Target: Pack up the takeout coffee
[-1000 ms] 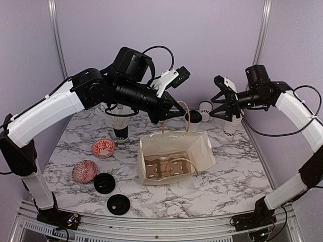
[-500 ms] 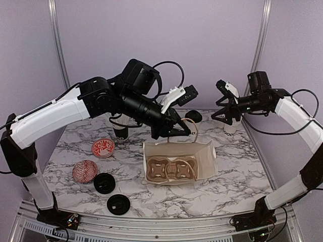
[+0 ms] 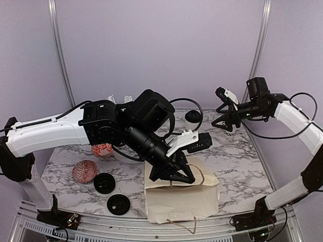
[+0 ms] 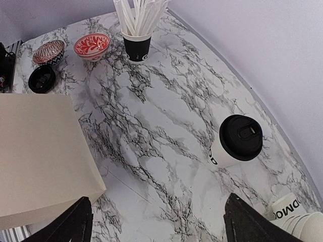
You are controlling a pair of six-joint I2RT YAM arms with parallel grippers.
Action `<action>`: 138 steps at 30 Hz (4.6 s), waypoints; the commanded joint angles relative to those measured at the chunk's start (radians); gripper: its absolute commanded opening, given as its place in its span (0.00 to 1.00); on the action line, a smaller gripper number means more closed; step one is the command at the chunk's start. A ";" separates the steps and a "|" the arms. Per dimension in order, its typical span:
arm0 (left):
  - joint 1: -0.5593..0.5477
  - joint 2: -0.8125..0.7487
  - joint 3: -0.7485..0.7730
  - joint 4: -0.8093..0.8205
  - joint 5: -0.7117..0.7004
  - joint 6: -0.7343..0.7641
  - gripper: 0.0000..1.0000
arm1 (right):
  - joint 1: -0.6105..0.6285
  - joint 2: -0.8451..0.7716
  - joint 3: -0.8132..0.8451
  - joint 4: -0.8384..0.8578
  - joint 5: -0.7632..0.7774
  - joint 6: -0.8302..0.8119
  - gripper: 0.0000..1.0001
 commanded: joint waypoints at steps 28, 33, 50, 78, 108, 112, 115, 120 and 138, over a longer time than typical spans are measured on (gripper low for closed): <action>0.383 0.088 0.268 -0.154 -0.203 0.049 0.00 | 0.034 0.317 0.214 0.123 0.357 0.122 0.96; 0.407 0.106 0.291 -0.154 -0.223 0.031 0.02 | 0.059 0.536 0.428 0.078 0.394 0.131 0.97; 0.423 0.083 0.264 -0.154 -0.234 0.047 0.27 | 0.128 0.921 0.871 -0.107 0.457 0.184 0.97; 0.423 0.042 0.227 -0.154 -0.229 0.057 0.39 | 0.131 0.850 0.804 -0.209 0.458 0.205 0.74; 0.423 -0.005 0.193 -0.154 -0.211 0.052 0.51 | 0.132 0.254 0.055 -0.368 0.561 0.021 0.75; 0.423 -0.007 0.191 -0.156 -0.206 0.047 0.52 | 0.132 0.230 0.038 -0.405 0.577 -0.019 0.82; 0.422 -0.004 0.192 -0.156 -0.205 0.044 0.52 | 0.132 0.225 0.027 -0.414 0.589 -0.038 0.82; 0.422 -0.006 0.197 -0.156 -0.206 0.039 0.52 | 0.132 0.225 0.034 -0.421 0.588 -0.048 0.77; 0.426 0.012 0.241 -0.229 -0.343 0.160 0.73 | 0.132 0.063 0.449 -0.401 0.381 -0.154 0.59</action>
